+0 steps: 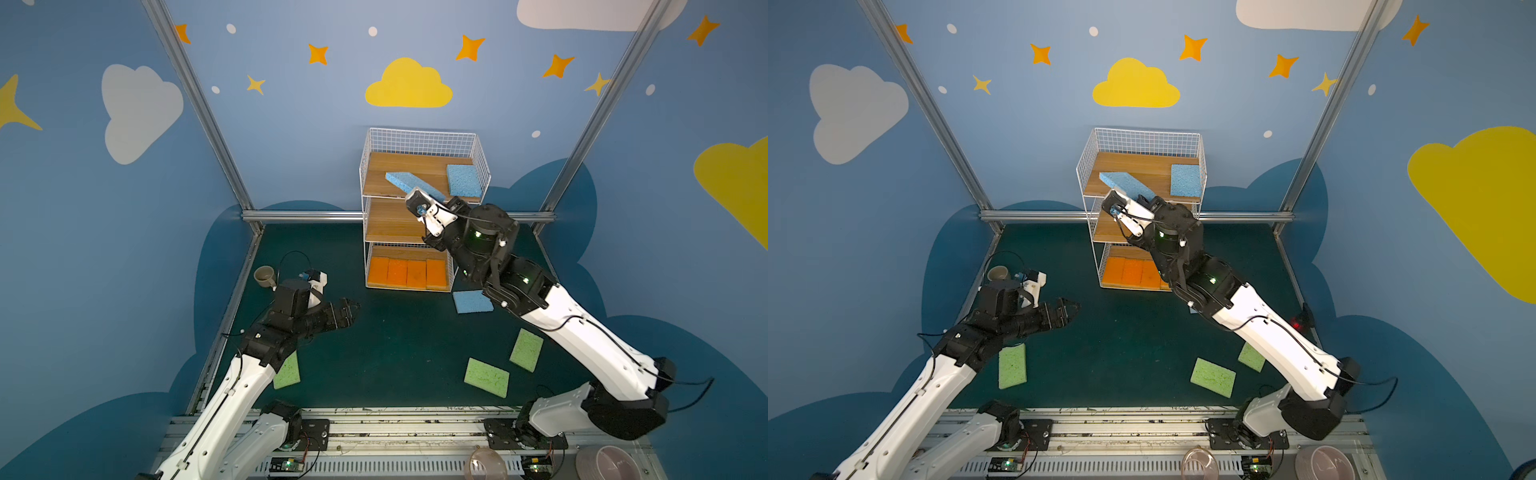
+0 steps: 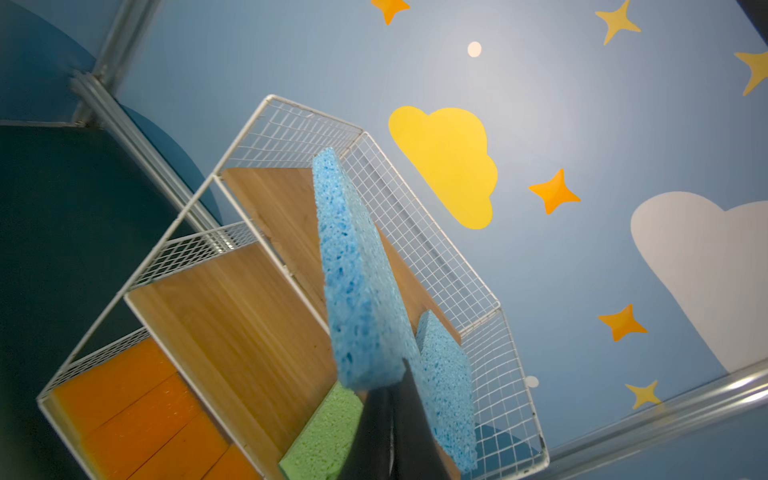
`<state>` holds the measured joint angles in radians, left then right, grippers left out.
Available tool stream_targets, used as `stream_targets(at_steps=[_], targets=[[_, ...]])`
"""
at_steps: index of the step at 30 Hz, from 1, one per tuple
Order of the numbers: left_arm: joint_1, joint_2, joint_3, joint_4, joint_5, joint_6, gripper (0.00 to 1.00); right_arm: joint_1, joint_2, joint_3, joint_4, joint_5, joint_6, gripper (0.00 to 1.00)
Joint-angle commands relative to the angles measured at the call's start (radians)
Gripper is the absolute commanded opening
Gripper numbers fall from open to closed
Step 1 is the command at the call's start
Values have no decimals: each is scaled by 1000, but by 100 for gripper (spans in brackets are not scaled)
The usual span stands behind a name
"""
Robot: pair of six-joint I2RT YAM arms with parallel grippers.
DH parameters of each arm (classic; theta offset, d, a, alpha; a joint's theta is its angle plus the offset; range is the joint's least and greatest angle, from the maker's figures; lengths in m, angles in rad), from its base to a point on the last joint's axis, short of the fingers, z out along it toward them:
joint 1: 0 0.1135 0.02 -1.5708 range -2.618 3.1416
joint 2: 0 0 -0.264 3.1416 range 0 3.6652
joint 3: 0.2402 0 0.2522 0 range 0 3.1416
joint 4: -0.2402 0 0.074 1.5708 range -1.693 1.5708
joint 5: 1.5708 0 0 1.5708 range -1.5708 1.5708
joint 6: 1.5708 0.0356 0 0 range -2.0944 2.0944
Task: Place and organize the cleaning sponges onto the shelf
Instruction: 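Lift the blue sponge with the right gripper to the top board while left withdraws, then lower the blue sponge onto the top board beside the other blue sponge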
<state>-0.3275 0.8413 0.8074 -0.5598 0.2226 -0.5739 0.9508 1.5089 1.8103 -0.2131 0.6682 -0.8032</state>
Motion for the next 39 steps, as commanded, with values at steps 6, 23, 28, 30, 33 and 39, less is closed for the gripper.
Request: stream_targets(at_steps=[6,23,28,30,33,39], targets=[[-83,-48,-81,76,-71,-20,99,-9,281,357,-12,330,-180,0],[-142,-113,-168,122,-74,-38,99,-66,450,602,-477,464,60,0],[-149,-110,-180,141,-71,-43,99,-90,456,630,-661,404,200,0],[-151,-110,-184,146,-72,-46,99,-98,453,633,-693,381,227,0],[-153,-114,-195,155,-74,-52,99,-108,446,635,-725,331,257,0],[-157,-120,-203,155,-81,-57,99,-125,460,683,-791,219,336,0]])
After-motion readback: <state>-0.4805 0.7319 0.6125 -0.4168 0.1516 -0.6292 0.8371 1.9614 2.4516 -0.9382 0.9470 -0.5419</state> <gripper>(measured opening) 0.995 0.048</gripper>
